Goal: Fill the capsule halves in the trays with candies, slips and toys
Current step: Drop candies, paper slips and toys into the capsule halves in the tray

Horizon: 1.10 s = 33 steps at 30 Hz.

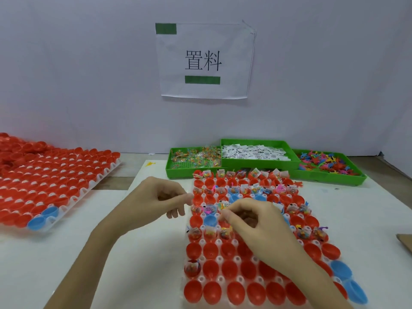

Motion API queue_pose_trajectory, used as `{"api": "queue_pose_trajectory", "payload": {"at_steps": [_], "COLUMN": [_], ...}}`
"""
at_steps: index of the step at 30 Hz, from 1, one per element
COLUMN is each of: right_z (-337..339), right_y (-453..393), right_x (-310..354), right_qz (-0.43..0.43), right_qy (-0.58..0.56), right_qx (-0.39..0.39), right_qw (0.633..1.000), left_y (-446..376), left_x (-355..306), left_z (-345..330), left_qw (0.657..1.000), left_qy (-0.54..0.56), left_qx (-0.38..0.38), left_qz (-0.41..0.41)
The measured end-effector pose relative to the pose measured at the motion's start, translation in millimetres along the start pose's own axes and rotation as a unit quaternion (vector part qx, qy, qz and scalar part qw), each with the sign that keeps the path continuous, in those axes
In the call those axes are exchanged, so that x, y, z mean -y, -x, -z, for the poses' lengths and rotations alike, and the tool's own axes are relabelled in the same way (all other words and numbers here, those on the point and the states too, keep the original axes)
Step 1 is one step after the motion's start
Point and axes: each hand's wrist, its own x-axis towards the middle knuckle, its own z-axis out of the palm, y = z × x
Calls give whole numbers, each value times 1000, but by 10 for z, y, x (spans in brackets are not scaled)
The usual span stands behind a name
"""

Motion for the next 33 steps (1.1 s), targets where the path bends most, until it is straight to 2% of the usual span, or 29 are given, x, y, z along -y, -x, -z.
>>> {"api": "queue_pose_trajectory", "payload": {"at_steps": [5, 9, 14, 21, 33], "right_z": [39, 73, 119, 126, 175], "right_y": [-52, -73, -104, -131, -142], "right_x": [-47, -87, -150, -199, -177], "right_qz": [-3, -9, -23, -32, -34], "right_qy": [0, -10, -8, -8, -12], "right_qx": [-32, -60, -77, -86, -94], "right_qw": [999, 998, 997, 996, 995], "left_y": [-563, -1162, -1742, -2152, -2132], "left_x": [237, 468, 778, 1004, 1010], "left_z": [86, 222, 270, 110, 109], "left_qw": [991, 973, 933, 915, 912], "left_qy": [-18, -119, -321, -402, -394], "left_qx": [-117, -172, -133, -22, -115], "left_qz": [59, 96, 92, 16, 0]}}
